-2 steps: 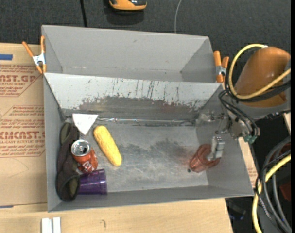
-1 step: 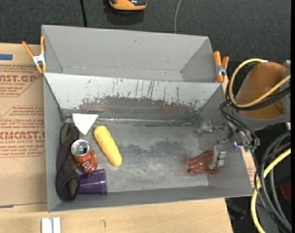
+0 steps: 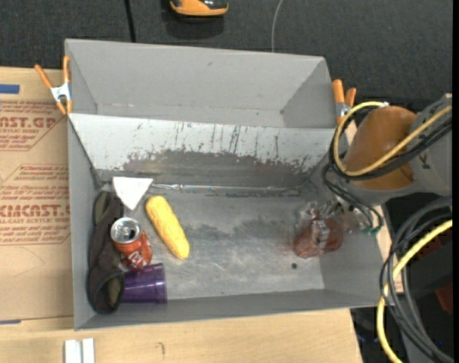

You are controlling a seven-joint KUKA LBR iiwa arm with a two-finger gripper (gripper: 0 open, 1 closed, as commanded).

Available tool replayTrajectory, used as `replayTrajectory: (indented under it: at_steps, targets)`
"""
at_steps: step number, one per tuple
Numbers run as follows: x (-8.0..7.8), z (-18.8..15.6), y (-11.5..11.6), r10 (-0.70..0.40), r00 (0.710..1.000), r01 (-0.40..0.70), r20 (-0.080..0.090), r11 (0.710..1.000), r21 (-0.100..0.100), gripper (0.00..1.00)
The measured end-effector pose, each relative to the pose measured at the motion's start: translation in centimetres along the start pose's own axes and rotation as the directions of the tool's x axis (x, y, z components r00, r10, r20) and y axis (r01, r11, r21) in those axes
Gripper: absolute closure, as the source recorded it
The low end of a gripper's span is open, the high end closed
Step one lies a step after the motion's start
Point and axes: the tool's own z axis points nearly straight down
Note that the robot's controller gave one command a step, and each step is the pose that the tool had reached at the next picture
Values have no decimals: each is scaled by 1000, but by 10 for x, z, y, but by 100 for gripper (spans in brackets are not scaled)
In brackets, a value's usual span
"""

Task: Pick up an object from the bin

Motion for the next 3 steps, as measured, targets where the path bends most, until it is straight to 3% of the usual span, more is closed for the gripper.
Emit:
replayTrajectory:
  at_steps: [1,2,3]
  targets:
    - [0,0,0,0,1000,0,0,1000,0,100]
    - [12,-79,-4,-15,1000,15,0,1000,1,100]
    - [12,-79,-4,-15,1000,15,0,1000,1,100]
